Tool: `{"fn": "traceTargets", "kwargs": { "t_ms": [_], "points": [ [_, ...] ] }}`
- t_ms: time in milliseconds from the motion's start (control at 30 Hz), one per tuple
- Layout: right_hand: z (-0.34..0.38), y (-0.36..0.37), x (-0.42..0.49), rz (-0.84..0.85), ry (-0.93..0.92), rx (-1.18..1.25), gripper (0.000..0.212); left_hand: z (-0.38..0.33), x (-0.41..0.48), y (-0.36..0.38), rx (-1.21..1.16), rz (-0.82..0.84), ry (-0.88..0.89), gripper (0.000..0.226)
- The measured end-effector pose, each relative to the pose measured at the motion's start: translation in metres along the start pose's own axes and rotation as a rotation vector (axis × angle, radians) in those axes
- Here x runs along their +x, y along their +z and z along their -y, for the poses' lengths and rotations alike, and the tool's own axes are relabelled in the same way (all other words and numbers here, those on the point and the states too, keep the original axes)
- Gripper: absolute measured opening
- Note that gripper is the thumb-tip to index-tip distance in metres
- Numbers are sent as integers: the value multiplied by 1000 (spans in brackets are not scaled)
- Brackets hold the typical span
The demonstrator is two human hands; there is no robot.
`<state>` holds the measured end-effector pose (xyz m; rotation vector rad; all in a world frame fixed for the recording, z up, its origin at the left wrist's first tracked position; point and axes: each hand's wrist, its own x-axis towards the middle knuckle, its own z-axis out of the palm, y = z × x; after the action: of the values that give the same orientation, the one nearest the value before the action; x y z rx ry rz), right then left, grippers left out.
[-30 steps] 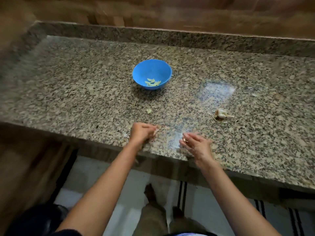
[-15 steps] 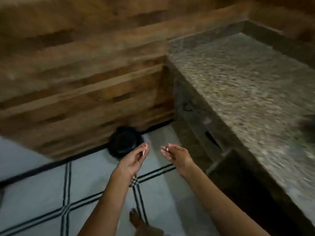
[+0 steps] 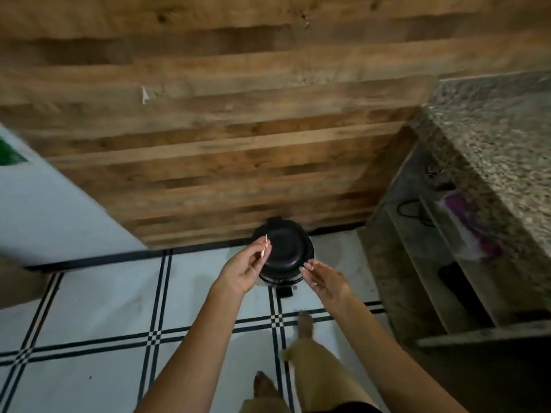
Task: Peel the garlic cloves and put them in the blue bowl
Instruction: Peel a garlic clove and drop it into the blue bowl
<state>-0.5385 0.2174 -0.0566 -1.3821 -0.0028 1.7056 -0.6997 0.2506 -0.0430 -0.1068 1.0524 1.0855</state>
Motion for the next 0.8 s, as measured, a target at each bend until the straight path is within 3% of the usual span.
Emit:
{"fn": "traceTargets", "kwargs": {
  "t_ms": [333, 500, 600, 700, 800],
  "points": [
    [-2, 27, 73, -82, 23, 59, 30, -17, 73, -12, 16, -77, -86, 16],
    [-30, 16, 175, -196, 162, 11, 15, 8, 169, -48, -13, -142, -189, 29],
    [-42, 15, 250, -210, 207, 34, 7, 30, 245, -69, 129, -198, -171, 38],
    [-47, 19, 318, -148, 215, 110, 28, 54, 326, -82, 246, -293, -103, 40],
    [-42, 27, 371, -179, 263, -39, 38, 66, 381, -78, 437, -346, -59, 43]
  ]
}}
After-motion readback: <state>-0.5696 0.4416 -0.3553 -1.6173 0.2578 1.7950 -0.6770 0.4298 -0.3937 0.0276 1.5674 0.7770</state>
